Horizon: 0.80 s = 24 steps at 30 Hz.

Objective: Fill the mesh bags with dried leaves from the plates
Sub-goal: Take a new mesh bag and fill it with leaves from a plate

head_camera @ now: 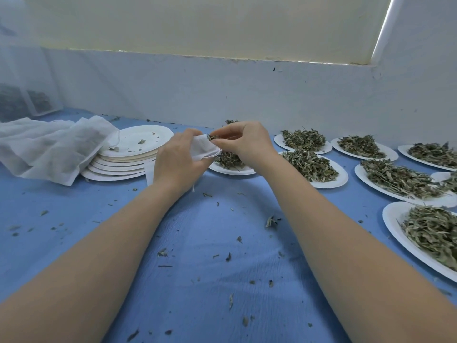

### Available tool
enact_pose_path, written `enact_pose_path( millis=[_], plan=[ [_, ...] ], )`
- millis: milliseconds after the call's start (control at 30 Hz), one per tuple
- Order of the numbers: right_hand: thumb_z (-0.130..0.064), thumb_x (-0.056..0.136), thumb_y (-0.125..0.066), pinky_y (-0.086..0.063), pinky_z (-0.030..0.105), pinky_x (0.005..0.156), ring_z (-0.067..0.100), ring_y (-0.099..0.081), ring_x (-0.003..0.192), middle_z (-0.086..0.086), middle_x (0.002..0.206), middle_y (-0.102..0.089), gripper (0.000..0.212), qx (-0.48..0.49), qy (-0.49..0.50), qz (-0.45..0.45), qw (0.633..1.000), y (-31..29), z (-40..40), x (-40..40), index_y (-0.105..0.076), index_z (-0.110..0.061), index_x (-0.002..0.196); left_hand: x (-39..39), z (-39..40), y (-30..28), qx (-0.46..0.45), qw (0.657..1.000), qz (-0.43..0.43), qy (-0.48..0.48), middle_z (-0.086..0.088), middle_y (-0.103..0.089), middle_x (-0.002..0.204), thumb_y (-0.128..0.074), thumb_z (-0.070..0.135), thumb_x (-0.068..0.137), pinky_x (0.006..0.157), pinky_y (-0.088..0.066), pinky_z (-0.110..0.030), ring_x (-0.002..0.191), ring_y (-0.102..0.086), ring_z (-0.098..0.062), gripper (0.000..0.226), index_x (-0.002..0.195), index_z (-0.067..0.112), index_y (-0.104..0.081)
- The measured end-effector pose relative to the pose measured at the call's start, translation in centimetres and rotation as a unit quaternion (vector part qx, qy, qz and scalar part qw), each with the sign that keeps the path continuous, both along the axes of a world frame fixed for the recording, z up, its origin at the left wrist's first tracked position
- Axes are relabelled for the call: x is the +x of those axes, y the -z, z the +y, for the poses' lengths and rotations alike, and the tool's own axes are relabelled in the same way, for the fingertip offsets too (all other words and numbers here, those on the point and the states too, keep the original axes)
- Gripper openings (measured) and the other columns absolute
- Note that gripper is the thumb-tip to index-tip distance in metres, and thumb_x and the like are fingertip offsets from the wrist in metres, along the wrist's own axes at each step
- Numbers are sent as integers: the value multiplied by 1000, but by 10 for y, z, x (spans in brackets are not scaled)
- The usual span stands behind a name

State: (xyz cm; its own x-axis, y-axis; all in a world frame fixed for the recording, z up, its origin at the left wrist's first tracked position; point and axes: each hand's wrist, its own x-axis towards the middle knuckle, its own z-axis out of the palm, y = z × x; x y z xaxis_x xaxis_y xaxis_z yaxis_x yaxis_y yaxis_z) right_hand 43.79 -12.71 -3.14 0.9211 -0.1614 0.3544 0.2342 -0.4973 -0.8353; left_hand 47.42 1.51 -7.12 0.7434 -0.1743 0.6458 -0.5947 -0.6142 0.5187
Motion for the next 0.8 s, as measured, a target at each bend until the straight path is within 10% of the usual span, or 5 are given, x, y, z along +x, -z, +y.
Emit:
enact_pose_path(
  millis=[233, 533, 800],
  plan=[
    [-24, 84, -70, -49, 22, 71, 15, -64, 89, 6, 101, -68, 7, -25, 2, 57, 998, 0, -2, -1, -69, -26, 90, -1, -7, -2, -38, 998, 55, 4, -7, -58, 106, -68, 44, 78, 88, -43, -40, 100, -52, -24, 46, 112, 17, -56],
    [-5, 76, -72, -44, 1, 68, -1, -60, 66, -4, 76, -69, 17, -61, 32, -60, 996, -1, -3, 1, -76, -16, 88, 1, -5, -5, -52, 994, 96, -11, -4, -59, 101, -64, 52, 77, 83, -45, -40, 97, -52, -25, 48, 109, 18, -55],
    [3, 77, -54, -30, 19, 50, 6, -29, 49, -13, 47, -38, 35, -162, -33, -7, 986, -6, 4, -4, -60, -24, 57, -4, -7, -4, 77, 996, -32, 7, -11, -61, 108, -69, 36, 76, 88, -40, -43, 100, -54, -31, 51, 119, 11, -56]
  ],
)
